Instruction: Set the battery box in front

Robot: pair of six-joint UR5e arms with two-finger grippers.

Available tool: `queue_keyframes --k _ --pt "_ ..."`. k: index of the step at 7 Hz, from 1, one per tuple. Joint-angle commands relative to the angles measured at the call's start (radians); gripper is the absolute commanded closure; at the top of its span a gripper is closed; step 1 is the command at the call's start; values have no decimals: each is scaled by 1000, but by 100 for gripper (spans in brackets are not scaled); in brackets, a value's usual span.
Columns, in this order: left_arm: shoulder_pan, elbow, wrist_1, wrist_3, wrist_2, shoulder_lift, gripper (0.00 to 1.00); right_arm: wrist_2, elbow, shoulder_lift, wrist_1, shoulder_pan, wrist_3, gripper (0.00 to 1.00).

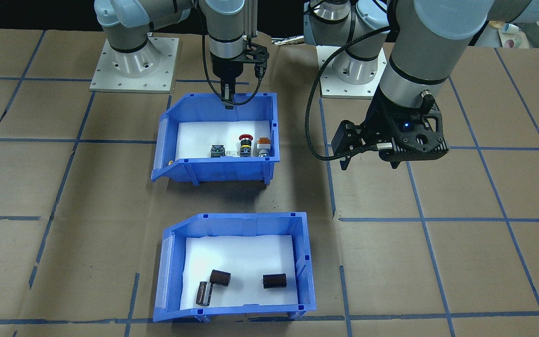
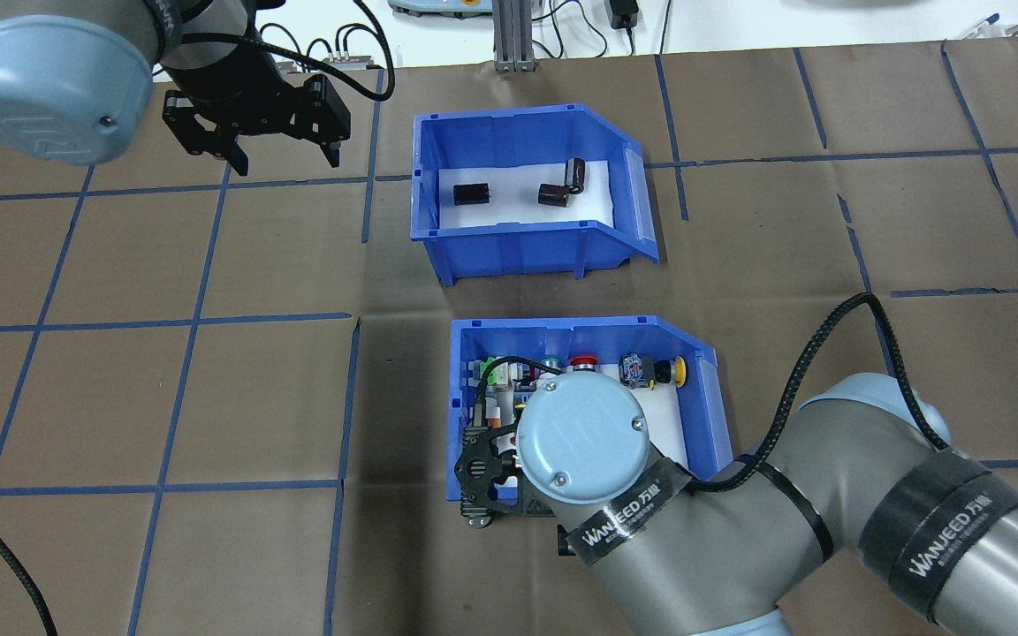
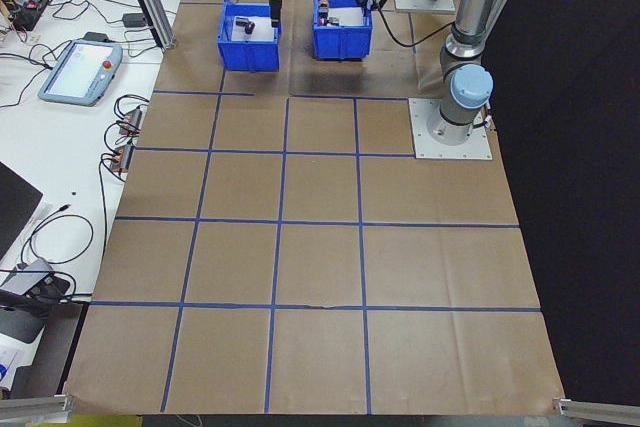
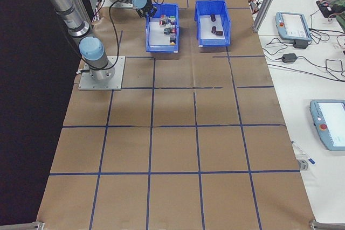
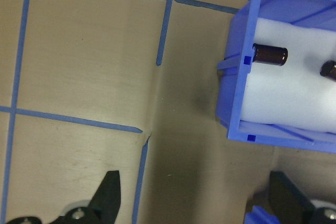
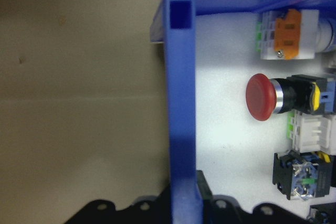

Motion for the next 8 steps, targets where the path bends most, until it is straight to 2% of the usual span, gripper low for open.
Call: queue_keyframes --k 1,2,4,5,6,7,8 --pt "1 1 -10 10 13 7 1 2 4 6 0 2 3 27" --pt "1 1 -7 10 13 5 1 -6 18 -4 0 0 3 0" --pt "1 5 -4 11 14 7 1 -5 1 -91 13 -26 3 0" --pt "1 10 -7 16 16 8 1 -3 -8 -151 77 -52 1 0" --pt "1 10 -7 37 40 10 1 3 -49 -187 181 -116 -5 0" --pt "1 2 -10 37 40 19 1 9 -125 -190 308 -209 -8 0" --pt "4 -1 -51 39 37 39 1 43 -184 -188 423 -303 -8 0"
